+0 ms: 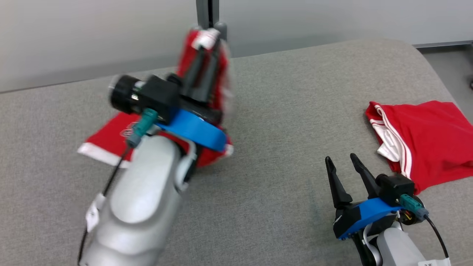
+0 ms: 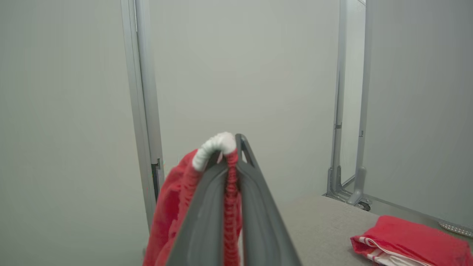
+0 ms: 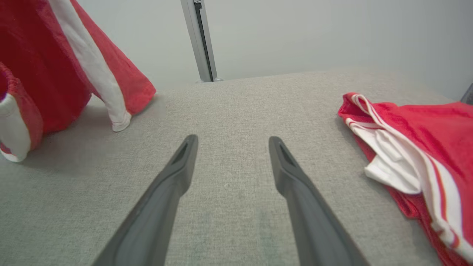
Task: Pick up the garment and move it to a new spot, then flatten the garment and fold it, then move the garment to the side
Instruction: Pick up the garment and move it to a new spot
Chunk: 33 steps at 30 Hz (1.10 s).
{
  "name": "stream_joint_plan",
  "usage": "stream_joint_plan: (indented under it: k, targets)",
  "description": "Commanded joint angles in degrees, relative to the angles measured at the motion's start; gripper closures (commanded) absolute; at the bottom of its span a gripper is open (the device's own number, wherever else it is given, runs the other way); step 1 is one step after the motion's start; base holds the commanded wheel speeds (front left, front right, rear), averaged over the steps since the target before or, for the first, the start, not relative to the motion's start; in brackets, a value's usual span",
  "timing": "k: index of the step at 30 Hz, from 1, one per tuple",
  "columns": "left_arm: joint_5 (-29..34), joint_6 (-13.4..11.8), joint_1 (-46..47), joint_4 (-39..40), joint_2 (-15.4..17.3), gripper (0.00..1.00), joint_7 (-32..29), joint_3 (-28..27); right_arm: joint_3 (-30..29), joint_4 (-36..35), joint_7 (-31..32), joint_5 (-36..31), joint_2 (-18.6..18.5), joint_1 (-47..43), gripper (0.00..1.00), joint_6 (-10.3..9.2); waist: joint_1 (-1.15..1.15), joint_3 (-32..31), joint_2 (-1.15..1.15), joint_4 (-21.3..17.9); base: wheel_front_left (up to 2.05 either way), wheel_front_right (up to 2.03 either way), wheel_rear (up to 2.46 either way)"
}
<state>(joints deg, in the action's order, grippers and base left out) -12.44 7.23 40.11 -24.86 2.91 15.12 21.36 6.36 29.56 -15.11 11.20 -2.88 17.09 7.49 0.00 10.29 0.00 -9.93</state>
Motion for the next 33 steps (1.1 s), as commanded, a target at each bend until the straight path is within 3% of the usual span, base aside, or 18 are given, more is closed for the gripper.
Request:
stream_joint_plan:
  k: [1,5,11,20,33]
  targets:
    - [-2.9,-0.8,-1.8,1.6,0.1,1.0,0.0,3.7,-0.5,-0.1,-0.1,-0.2,-0.1,-0.7,0.0,0.01,0.0,-0.7,0.0,-0.4,0.0,0.0,0.0]
    - [-6.5,-2.8,-6.3,1.3,0.2,1.0,0.0,9.8,-2.0,-0.3,-0.1,-0.6,0.0,-1.1,0.0,0.01,0.0,-1.0,0.0,1.2,0.0,0.0,0.0]
    - [-6.5,-2.8,-12.9,-3.7,0.0,1.0,0.0,10.8,-2.9,-0.2,-0.1,-1.2,-0.1,-1.6,0.0,0.01,0.0,-1.8,0.0,4.3,0.0,0.0,0.0]
    - [-6.9,-4.2,-25.7,-8.5,1.8,1.0,0.0,3.0,-2.9,0.6,-0.1,-1.5,-0.1,-3.3,0.0,0.01,0.0,-4.9,0.0,8.0,0.0,0.0,0.0]
    - [-3.9,-5.4,-34.4,-9.2,1.9,1.0,0.0,-9.4,-1.2,1.8,-0.1,-0.9,-0.1,-5.1,0.0,0.01,0.0,-9.0,0.0,6.7,0.0,0.0,0.0]
